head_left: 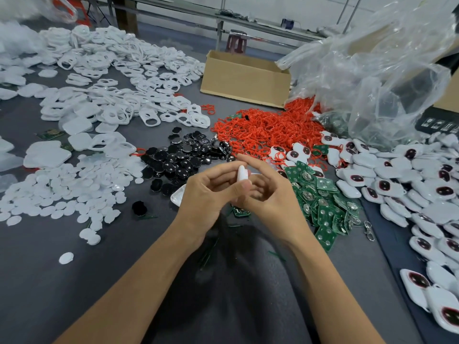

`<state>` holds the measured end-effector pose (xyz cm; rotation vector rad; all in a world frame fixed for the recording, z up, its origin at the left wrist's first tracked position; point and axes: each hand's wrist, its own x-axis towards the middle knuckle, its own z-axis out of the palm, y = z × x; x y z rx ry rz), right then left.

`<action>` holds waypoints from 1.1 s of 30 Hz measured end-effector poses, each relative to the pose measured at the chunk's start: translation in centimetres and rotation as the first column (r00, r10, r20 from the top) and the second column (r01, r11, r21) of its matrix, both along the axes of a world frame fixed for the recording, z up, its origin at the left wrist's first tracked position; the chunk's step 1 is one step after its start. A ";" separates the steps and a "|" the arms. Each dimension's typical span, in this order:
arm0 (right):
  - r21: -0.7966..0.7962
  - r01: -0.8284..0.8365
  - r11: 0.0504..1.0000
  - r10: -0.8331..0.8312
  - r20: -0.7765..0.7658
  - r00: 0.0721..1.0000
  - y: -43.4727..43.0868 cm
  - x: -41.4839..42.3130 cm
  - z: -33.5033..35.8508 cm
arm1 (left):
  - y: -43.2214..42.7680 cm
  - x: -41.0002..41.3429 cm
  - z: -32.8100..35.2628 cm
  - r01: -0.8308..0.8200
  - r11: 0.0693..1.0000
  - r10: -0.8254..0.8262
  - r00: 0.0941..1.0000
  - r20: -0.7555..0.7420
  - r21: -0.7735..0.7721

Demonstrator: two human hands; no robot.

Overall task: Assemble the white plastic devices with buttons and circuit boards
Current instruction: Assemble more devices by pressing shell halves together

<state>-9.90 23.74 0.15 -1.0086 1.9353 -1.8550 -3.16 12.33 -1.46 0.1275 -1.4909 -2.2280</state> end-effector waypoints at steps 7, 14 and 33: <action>0.006 0.007 1.000 -0.007 -0.010 1.000 0.1 0.7 -0.1 | 0.5 0.1 -0.1 -0.132 0.969 0.126 0.991 -0.043 -0.208; 0.039 -0.066 0.997 0.068 -0.040 0.997 0.4 0.2 0.1 | 0.2 -0.1 -0.2 -0.097 0.985 0.102 0.994 0.028 -0.144; -0.328 0.548 0.770 -0.613 -0.621 0.489 4.2 0.8 3.3 | -0.4 0.0 0.4 -0.277 0.954 0.288 0.953 0.098 -0.114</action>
